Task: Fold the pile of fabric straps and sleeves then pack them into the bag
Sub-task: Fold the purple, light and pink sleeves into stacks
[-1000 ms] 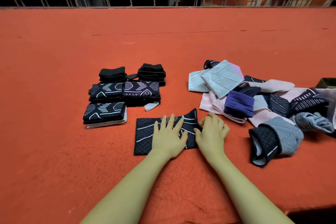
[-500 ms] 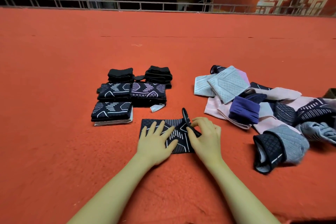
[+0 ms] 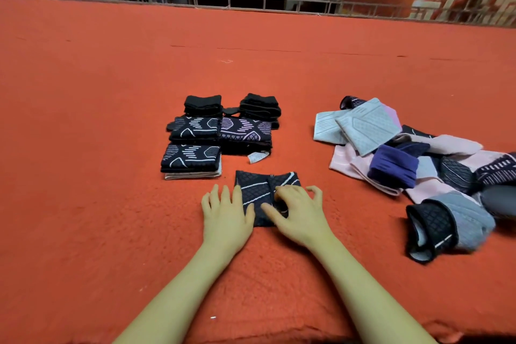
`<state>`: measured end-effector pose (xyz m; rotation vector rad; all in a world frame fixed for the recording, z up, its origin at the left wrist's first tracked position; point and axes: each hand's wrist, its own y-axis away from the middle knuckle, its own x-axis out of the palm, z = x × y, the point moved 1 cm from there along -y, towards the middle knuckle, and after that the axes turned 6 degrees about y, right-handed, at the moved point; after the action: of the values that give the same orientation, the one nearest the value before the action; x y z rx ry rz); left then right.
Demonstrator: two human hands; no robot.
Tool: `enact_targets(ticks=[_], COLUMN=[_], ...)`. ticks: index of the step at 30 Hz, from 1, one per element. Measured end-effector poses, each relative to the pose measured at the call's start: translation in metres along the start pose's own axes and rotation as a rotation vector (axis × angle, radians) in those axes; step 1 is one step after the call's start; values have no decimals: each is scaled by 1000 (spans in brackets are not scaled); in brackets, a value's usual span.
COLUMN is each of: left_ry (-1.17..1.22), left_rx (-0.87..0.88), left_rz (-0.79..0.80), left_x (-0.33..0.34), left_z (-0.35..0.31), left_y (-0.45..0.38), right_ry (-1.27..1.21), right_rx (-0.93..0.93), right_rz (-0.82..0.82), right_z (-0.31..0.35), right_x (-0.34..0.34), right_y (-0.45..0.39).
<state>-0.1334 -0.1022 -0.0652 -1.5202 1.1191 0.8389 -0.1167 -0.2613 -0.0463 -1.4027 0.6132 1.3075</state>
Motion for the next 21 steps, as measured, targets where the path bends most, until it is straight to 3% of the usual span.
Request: enact_targets(ticks=[3,6,10,15,21], left_ry=[36,140,56,-69,117], left_rx=[53,73,74,32,83], left_rz=[-67,-136,-233,-262,-268], left_x=[4,1,-3,-5,2], left_z=[3,2,3,0,4], left_y=[3,4,3,7,4], right_ry=[-124,11,171,207,99], right_rx=[-5,-33,14,64,107], right_rz=[79,171,244,228,97], right_z=[-9,-10,-3,4,2], right_x=[-6,-3,5,9,9], right_y=[3,5,2,-1,1])
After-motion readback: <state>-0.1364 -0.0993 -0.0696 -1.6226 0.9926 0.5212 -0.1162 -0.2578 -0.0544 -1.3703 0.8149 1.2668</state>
